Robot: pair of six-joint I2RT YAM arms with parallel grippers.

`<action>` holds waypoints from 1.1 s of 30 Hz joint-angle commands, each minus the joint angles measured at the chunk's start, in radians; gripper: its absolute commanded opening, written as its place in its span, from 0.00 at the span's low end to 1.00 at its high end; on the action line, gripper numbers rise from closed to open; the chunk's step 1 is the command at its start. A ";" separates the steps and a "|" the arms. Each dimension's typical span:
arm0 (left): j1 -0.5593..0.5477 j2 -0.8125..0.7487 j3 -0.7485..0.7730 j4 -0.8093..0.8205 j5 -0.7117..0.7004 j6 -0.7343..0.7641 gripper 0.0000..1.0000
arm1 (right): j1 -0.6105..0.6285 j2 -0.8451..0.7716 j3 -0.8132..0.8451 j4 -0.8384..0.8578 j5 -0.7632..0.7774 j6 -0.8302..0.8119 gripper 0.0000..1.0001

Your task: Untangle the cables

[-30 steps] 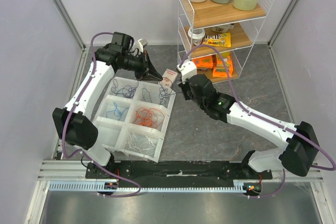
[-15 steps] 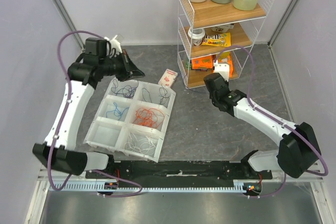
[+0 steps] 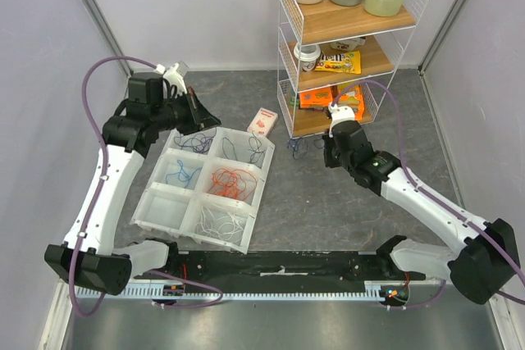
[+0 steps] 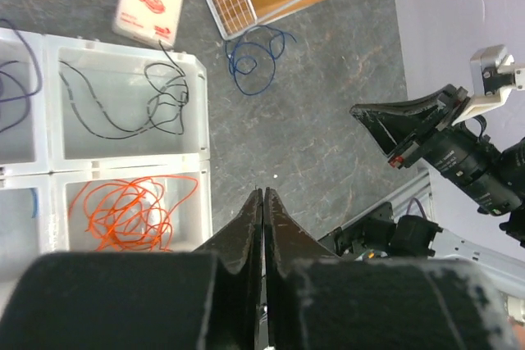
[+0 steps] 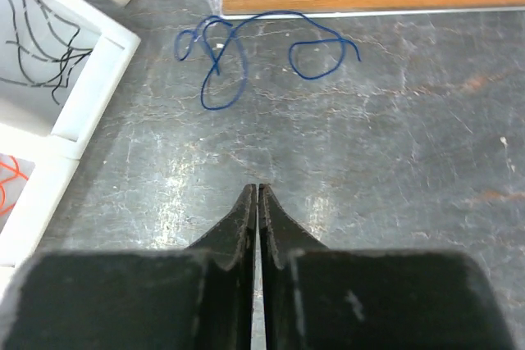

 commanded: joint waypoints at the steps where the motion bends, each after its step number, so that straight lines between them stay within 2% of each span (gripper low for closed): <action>1: -0.012 -0.020 -0.078 0.177 0.105 -0.031 0.11 | 0.001 0.061 0.015 0.053 -0.092 -0.053 0.34; 2: -0.014 -0.021 -0.088 0.186 0.105 -0.037 0.15 | 0.001 0.083 0.011 0.088 -0.115 -0.067 0.54; 4: -0.017 -0.023 -0.102 0.192 0.111 -0.042 0.24 | 0.001 0.139 -0.006 0.177 -0.144 -0.066 0.72; 6: -0.017 -0.021 -0.102 0.183 0.122 -0.028 0.30 | 0.001 0.202 -0.020 0.277 -0.166 -0.050 0.79; 8: -0.019 -0.023 -0.092 0.152 0.119 -0.004 0.36 | 0.000 0.259 -0.049 0.428 -0.158 -0.018 0.90; 11: -0.019 -0.020 -0.058 0.087 0.119 0.042 0.41 | -0.005 0.391 -0.027 0.509 -0.065 0.013 0.93; 13: -0.020 -0.018 -0.038 0.051 0.113 0.072 0.43 | -0.006 0.458 0.012 0.483 0.048 0.031 0.93; 19: -0.019 -0.026 -0.016 0.013 0.078 0.108 0.43 | -0.015 0.577 0.066 0.489 0.194 0.059 0.90; 25: -0.019 -0.035 -0.030 0.013 0.058 0.107 0.43 | -0.015 0.634 0.060 0.555 0.202 0.026 0.80; 30: -0.020 -0.049 -0.039 0.013 0.041 0.098 0.47 | -0.017 0.684 0.061 0.572 0.176 0.025 0.62; 33: -0.020 -0.056 -0.042 0.013 0.032 0.093 0.49 | -0.019 0.672 0.044 0.593 0.142 0.022 0.39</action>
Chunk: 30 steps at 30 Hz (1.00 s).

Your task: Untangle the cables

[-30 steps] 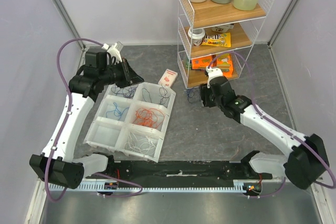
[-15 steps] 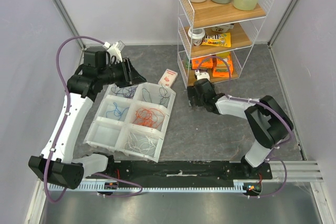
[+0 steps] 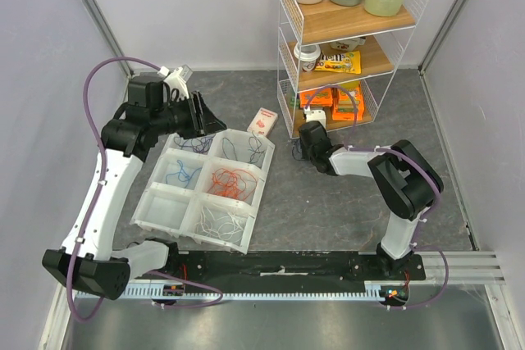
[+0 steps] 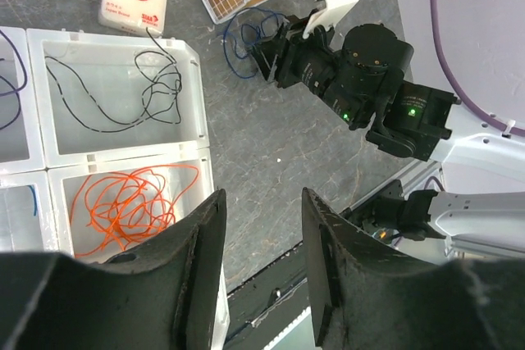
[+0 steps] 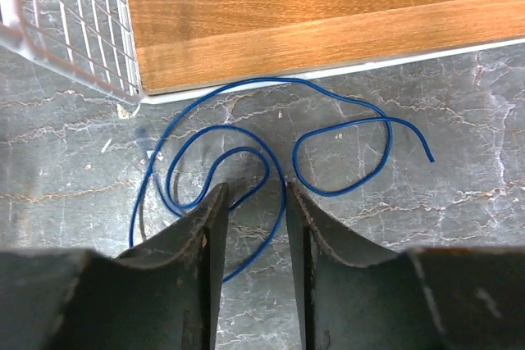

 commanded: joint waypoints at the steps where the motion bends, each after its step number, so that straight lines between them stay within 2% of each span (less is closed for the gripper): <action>1: -0.002 -0.038 0.009 0.007 -0.032 0.022 0.49 | -0.003 0.004 0.002 0.041 -0.026 -0.011 0.31; 4: -0.003 -0.037 0.004 0.017 -0.052 0.007 0.49 | -0.002 -0.034 -0.004 -0.009 -0.061 -0.014 0.05; 5: -0.002 -0.040 0.002 0.023 -0.060 0.002 0.49 | -0.002 -0.057 -0.013 -0.023 -0.087 -0.017 0.00; 8: -0.002 -0.049 0.002 0.047 -0.090 -0.010 0.49 | 0.001 -0.165 -0.059 -0.068 -0.164 -0.026 0.00; 12: 0.000 -0.083 -0.010 0.086 -0.121 -0.039 0.49 | 0.011 -0.353 -0.091 -0.135 -0.370 -0.008 0.00; 16: 0.000 -0.136 -0.033 0.112 -0.155 -0.073 0.50 | 0.086 -0.516 -0.035 -0.210 -0.524 0.000 0.00; 19: 0.000 -0.189 -0.016 0.113 -0.188 -0.094 0.50 | 0.164 -0.513 0.097 -0.284 -0.632 -0.008 0.00; 22: 0.000 -0.258 0.025 0.113 -0.230 -0.108 0.51 | 0.241 -0.480 0.198 -0.278 -0.707 0.004 0.00; 30: 0.000 -0.494 0.136 0.106 -0.372 -0.088 0.57 | 0.415 -0.280 0.428 -0.073 -0.768 0.155 0.00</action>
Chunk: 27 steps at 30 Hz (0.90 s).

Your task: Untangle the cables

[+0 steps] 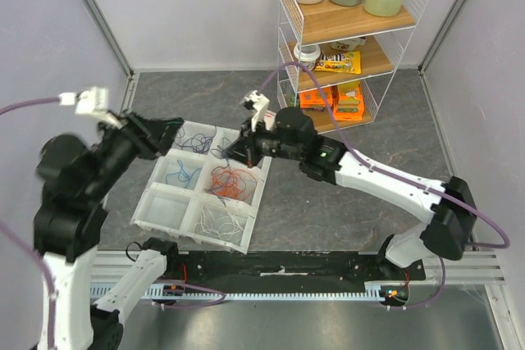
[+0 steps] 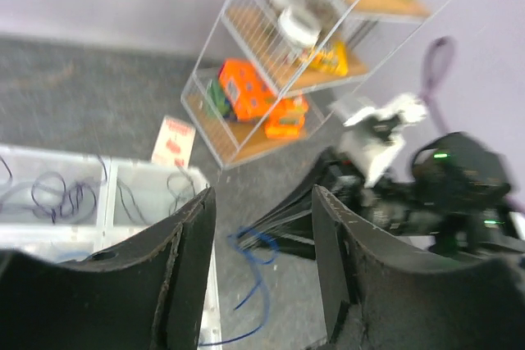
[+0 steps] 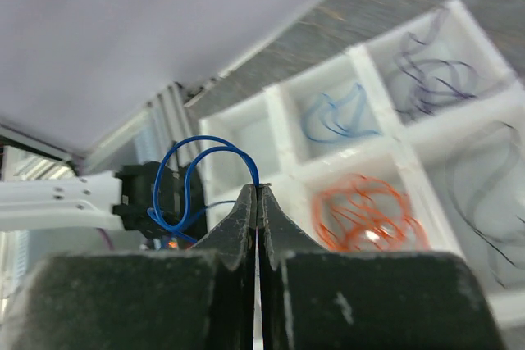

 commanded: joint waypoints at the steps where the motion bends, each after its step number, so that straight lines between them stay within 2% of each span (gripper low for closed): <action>1: 0.000 -0.122 0.101 0.045 -0.121 0.005 0.57 | 0.086 0.115 0.145 0.101 -0.048 0.091 0.00; 4: 0.000 -0.162 0.131 0.040 -0.132 0.050 0.58 | 0.143 0.184 0.188 0.136 -0.002 0.100 0.00; 8: 0.000 -0.182 0.168 0.002 -0.072 0.094 0.59 | 0.178 0.302 0.297 0.139 0.048 0.140 0.00; 15: 0.000 -0.198 0.202 -0.054 0.059 0.158 0.61 | 0.232 0.461 0.524 0.054 0.130 0.128 0.00; 23: -0.002 -0.210 0.207 -0.095 0.062 0.218 0.66 | 0.238 0.603 0.601 -0.026 0.259 0.077 0.00; 27: 0.000 -0.205 0.193 -0.101 0.039 0.222 0.68 | 0.239 0.675 0.606 -0.035 0.216 0.075 0.01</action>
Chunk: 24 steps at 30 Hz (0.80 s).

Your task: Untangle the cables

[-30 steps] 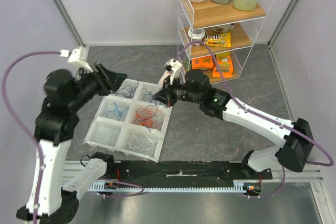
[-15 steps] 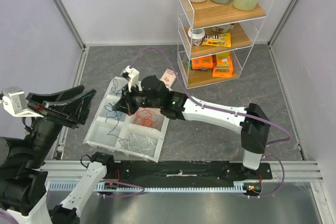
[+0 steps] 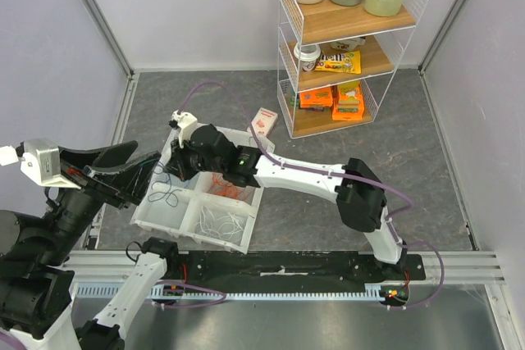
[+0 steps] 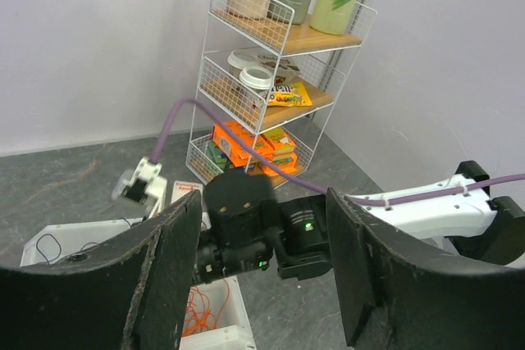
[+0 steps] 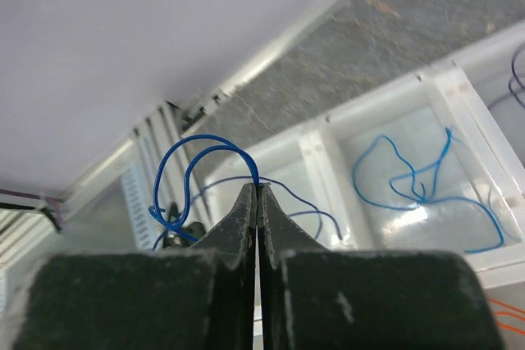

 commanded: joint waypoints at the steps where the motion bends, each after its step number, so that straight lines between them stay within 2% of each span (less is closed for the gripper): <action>1: -0.002 0.005 0.004 -0.020 -0.006 0.057 0.69 | 0.007 0.078 0.029 -0.048 0.000 -0.025 0.03; 4: 0.000 0.017 0.004 -0.037 -0.032 0.063 0.73 | 0.018 0.099 0.006 -0.058 -0.017 -0.030 0.08; 6: 0.000 0.024 0.001 -0.051 -0.046 0.063 0.77 | 0.017 0.102 0.000 -0.071 -0.020 -0.030 0.17; 7: -0.002 0.027 -0.002 -0.054 -0.052 0.059 0.78 | 0.017 0.096 0.000 -0.076 -0.018 -0.036 0.25; 9: 0.000 0.030 -0.013 -0.054 -0.062 0.048 0.83 | 0.017 0.082 -0.011 -0.084 -0.018 -0.042 0.47; 12: 0.000 0.034 -0.041 -0.048 -0.074 0.027 0.87 | 0.008 0.021 -0.060 -0.094 -0.027 -0.062 0.64; 15: 0.001 0.040 -0.088 -0.037 -0.086 0.002 0.89 | -0.017 -0.095 -0.176 -0.111 0.009 -0.073 0.67; 18: 0.000 0.036 -0.163 -0.023 -0.111 -0.035 0.90 | -0.069 -0.285 -0.386 -0.116 0.081 -0.048 0.68; 19: 0.000 0.030 -0.195 -0.008 -0.112 -0.052 0.90 | -0.089 -0.357 -0.480 -0.134 0.145 -0.042 0.68; 24: 0.000 -0.054 -0.450 0.171 -0.066 -0.165 0.91 | -0.150 -0.696 -0.735 -0.309 0.365 -0.010 0.72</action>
